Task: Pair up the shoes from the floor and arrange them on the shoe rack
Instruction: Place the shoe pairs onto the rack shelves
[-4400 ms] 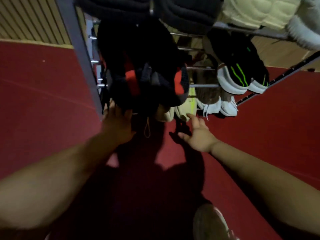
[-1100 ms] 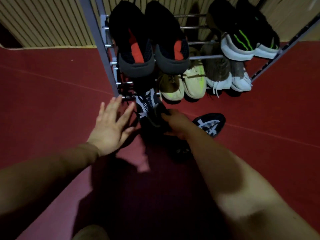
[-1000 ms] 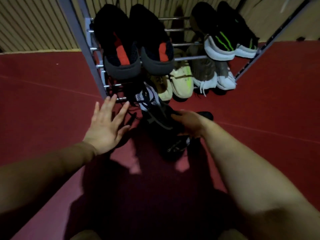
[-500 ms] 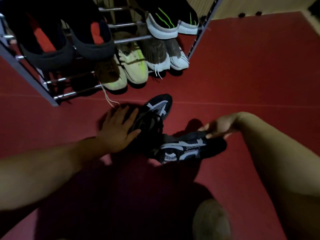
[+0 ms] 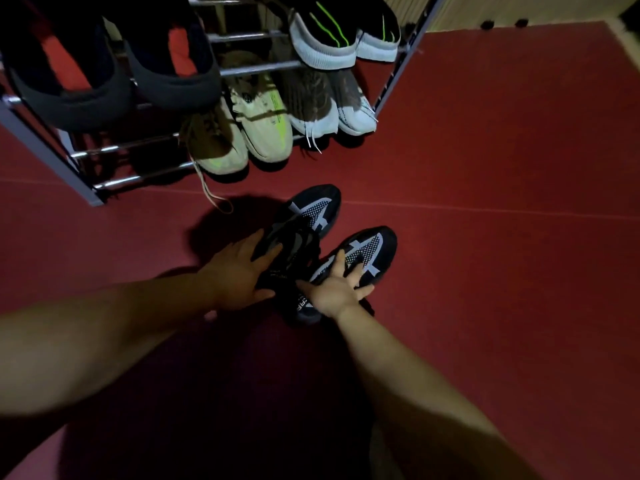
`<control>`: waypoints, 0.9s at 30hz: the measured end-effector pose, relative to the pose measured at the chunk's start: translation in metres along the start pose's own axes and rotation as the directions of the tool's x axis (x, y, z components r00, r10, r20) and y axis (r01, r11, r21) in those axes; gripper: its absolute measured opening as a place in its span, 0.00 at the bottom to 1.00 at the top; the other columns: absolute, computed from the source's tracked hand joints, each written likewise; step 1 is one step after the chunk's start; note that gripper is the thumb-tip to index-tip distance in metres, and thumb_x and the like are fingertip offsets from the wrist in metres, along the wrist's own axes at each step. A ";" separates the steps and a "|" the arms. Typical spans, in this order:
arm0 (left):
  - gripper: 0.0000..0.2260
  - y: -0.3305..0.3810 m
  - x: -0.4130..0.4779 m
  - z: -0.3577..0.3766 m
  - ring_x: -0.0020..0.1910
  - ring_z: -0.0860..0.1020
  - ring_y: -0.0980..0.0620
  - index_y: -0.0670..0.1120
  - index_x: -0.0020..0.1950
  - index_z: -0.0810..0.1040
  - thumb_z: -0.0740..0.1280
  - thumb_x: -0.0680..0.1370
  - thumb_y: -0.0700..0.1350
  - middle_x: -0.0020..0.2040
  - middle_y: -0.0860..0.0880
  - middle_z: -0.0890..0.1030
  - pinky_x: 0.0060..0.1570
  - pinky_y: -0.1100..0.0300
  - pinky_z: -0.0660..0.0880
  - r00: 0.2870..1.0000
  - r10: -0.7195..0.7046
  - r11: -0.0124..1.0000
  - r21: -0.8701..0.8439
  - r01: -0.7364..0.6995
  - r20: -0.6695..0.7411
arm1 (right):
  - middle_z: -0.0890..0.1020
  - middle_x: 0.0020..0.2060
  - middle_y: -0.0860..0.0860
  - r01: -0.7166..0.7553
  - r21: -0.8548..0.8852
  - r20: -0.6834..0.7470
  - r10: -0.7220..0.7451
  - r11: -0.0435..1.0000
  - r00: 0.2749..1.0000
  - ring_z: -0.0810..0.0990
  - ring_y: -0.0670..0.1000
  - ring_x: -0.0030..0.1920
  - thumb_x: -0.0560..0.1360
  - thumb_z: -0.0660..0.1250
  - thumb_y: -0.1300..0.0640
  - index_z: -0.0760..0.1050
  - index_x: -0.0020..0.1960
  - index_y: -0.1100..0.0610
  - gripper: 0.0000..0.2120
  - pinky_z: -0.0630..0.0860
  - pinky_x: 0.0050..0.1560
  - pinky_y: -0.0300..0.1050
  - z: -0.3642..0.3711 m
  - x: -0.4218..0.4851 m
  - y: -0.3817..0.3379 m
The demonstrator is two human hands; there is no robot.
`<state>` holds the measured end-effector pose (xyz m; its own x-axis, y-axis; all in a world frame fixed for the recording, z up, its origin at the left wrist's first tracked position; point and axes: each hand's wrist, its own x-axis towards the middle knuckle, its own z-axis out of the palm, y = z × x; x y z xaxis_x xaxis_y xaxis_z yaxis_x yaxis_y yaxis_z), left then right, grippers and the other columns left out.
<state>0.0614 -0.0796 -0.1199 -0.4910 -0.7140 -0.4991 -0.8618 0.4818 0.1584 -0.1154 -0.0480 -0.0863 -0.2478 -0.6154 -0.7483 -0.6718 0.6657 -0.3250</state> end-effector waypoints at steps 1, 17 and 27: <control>0.40 0.001 0.002 -0.001 0.76 0.46 0.40 0.49 0.77 0.36 0.58 0.77 0.63 0.76 0.38 0.36 0.74 0.51 0.51 1.000 -0.015 0.999 -0.036 0.014 -0.011 | 0.32 0.75 0.52 0.036 0.041 -0.030 -0.034 0.999 0.999 0.29 0.67 0.72 0.75 0.66 0.43 0.38 0.76 0.41 0.43 0.49 0.72 0.61 0.003 0.003 0.004; 0.22 0.012 -0.048 0.025 0.65 0.67 0.31 0.54 0.72 0.69 0.65 0.78 0.52 0.76 0.36 0.53 0.66 0.45 0.65 0.938 -0.268 0.902 -0.398 0.165 -0.218 | 0.42 0.77 0.49 0.632 -0.331 0.135 -0.628 0.700 0.766 0.33 0.60 0.75 0.74 0.59 0.70 0.60 0.74 0.47 0.33 0.38 0.70 0.44 -0.007 0.035 0.003; 0.52 0.021 -0.021 -0.001 0.74 0.51 0.35 0.57 0.76 0.37 0.74 0.67 0.57 0.76 0.38 0.35 0.71 0.47 0.57 0.920 -0.386 0.762 -0.536 0.363 0.074 | 0.45 0.77 0.56 0.231 -0.202 -0.103 -0.255 0.952 0.961 0.50 0.61 0.75 0.68 0.69 0.36 0.39 0.76 0.44 0.50 0.53 0.73 0.59 0.028 0.005 0.007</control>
<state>0.0533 -0.0551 -0.1057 -0.1097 -0.8049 -0.5832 -0.9032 -0.1643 0.3966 -0.1018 -0.0344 -0.1082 -0.1388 -0.8050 -0.5768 -0.8378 0.4061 -0.3650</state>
